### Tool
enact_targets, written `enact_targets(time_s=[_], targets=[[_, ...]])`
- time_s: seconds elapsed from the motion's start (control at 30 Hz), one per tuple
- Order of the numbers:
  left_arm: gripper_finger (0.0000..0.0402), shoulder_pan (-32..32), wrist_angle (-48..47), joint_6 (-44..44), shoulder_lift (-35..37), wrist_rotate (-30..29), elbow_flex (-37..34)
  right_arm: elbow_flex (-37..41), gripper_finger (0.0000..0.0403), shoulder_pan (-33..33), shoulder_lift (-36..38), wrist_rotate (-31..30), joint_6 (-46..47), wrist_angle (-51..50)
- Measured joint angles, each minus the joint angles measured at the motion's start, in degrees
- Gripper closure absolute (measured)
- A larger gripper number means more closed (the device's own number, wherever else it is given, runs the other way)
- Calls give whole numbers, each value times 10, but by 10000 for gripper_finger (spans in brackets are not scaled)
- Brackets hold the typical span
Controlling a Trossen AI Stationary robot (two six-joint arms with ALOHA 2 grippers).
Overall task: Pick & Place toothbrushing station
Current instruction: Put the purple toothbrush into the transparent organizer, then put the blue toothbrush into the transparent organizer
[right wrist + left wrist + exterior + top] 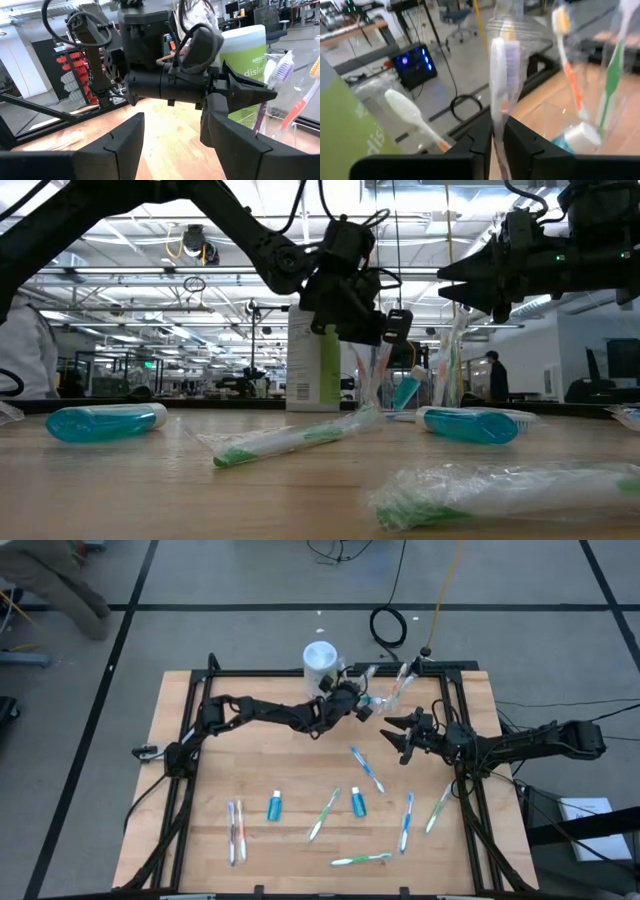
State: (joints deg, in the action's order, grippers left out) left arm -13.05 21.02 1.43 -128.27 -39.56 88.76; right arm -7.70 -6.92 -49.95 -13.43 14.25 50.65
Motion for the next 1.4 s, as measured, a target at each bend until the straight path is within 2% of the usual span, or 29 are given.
enact_targets(time_s=[0.27,0.43,0.7,0.8,1.13,1.27,1.4], targets=[[263,6,-182,7,0,0,93,0,190,0,0,0,0,-4],[213,15,-320,30,0,0,178,0,190,0,0,0,1,-8],[193,16,-555,59,6,1,309,0,190,0,0,1,30,-32],[192,15,-604,44,28,13,334,0,190,1,0,2,33,-48],[192,-13,-667,32,161,146,299,0,190,48,0,15,77,-109],[192,-25,-668,39,223,160,227,0,190,90,-4,47,83,-115],[192,-28,-614,53,308,161,100,1,190,135,-22,27,114,-119]])
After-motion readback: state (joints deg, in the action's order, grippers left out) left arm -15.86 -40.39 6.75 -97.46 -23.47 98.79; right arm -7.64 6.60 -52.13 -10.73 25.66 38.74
